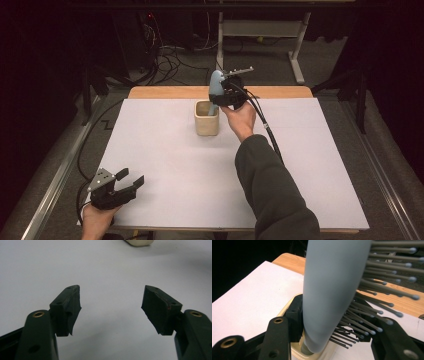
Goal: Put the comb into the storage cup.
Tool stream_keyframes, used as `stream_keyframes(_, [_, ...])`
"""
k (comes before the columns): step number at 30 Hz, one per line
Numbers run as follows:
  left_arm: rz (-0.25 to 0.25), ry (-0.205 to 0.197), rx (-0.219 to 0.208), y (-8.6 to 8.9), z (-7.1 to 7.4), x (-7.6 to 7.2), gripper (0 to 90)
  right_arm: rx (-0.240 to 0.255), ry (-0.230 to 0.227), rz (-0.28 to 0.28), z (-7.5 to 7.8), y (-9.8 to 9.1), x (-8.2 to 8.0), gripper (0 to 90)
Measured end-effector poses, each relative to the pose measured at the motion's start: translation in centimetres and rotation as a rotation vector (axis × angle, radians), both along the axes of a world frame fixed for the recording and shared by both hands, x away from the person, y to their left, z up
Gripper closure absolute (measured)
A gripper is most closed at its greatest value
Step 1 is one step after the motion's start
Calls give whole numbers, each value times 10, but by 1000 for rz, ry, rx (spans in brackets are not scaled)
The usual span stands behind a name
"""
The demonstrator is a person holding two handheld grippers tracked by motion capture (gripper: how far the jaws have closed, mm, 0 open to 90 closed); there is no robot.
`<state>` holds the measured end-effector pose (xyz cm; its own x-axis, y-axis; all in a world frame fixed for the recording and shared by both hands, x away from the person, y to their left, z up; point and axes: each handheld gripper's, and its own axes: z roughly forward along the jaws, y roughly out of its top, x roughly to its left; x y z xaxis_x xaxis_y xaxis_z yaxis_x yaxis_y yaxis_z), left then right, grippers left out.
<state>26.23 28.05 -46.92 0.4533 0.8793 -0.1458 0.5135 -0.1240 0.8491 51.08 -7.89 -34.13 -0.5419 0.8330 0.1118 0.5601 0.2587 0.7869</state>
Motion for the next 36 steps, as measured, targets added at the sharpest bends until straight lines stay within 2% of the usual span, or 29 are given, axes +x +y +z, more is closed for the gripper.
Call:
stream_keyframes(11, [0,0,-2,0,0,0,319,-1,17,4,-12,2,0,512])
stream_keyframes(16, [-4,0,1,0,0,0,319,12,18,3,-13,-2,0,500])
stream_keyframes(21, [-5,-1,2,0,0,0,319,0,26,-13,-11,-5,-1,471])
stream_keyframes(30, [-5,2,1,-1,0,1,319,-5,12,-19,-11,-4,-4,455])
stream_keyframes(33, [-3,1,1,-1,0,1,319,5,-5,-21,-11,-6,-6,441])
stream_keyframes(36, [-4,1,2,-1,-1,1,318,8,-21,-26,-13,-7,-7,390])
